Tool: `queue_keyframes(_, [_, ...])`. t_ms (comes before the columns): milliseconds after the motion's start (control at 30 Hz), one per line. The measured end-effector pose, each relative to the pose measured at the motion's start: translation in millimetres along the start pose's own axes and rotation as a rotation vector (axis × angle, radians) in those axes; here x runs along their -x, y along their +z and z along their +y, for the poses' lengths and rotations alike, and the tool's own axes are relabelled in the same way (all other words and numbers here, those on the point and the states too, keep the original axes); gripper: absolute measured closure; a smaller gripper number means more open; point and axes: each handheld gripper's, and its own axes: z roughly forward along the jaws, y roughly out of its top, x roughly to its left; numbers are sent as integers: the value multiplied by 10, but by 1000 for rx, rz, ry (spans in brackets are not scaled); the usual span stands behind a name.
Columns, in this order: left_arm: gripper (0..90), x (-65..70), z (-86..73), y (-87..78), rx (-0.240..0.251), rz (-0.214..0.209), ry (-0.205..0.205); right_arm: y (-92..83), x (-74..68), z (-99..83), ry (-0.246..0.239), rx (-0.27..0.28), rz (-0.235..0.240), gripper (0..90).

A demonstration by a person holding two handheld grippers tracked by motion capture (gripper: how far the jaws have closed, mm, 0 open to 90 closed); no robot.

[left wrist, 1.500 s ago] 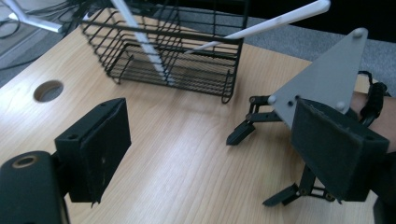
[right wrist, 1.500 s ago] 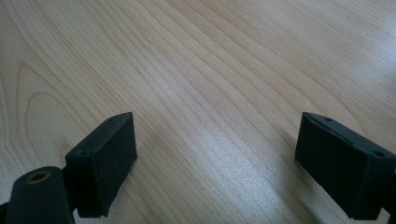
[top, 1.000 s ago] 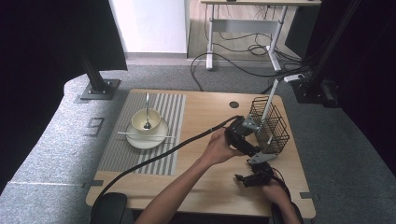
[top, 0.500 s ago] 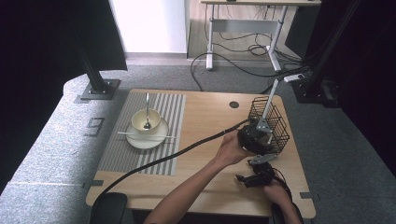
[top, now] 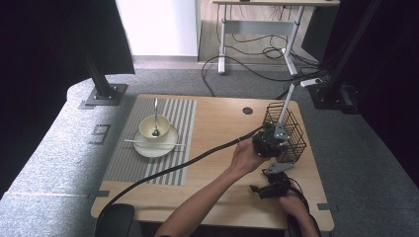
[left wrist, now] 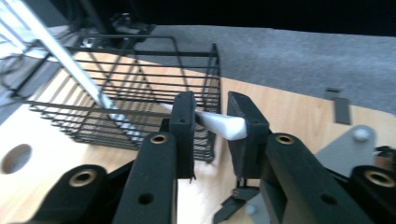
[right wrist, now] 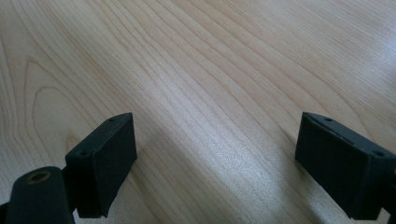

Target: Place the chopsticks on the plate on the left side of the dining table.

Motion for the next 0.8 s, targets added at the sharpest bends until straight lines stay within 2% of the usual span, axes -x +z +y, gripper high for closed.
queue_keyframes(267, [825, -17, 4, -60, -14, 110, 32, -3, 0, -2, -2, -1, -1, 120])
queue_keyframes(533, [833, -97, -24, -119, 2, 87, 6, -4, 0, -3, -2, -1, -1, 120])
queue_keyframes(667, [834, -183, -53, -173, 18, 47, -41, -5, 0, -3, -3, -1, -1, 120])
queue_keyframes(800, [834, -252, -80, -232, 23, 28, -57, -4, 0, -3, -3, -1, 0, 120])
